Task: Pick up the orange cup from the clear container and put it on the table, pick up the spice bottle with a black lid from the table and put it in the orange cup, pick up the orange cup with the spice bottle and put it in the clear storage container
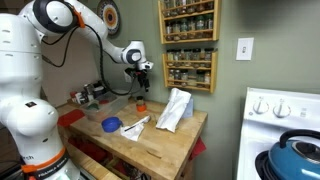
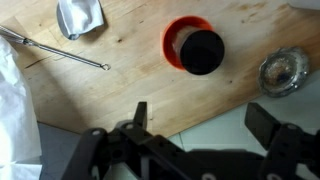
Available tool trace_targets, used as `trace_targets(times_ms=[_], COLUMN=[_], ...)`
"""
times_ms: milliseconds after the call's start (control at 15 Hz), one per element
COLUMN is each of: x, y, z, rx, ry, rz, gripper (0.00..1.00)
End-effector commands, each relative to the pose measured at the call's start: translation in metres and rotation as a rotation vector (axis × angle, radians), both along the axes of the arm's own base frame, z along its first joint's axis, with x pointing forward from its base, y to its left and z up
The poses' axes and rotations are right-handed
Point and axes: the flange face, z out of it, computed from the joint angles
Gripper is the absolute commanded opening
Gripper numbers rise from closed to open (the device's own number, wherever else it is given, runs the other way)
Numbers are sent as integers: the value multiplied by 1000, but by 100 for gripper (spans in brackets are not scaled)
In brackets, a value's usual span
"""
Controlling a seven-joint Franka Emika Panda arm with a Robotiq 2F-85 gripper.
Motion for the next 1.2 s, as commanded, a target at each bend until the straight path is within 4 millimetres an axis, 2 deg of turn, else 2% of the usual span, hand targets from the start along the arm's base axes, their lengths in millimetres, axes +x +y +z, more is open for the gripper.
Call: trace_targets(times_ms=[0,133,333,800,1000,1133], x=[0,-2,-8,-12,-10,-8], y=[0,-14,-26,-43,-52,-56], z=[-4,-22,-47,-90,-98,-91], rx=[-5,1,29,211,259,320], ry=[20,85,160,267,244,218], rz=[-10,-133,-267,-512,-593,-600], gripper=[100,100,100,100,100,100])
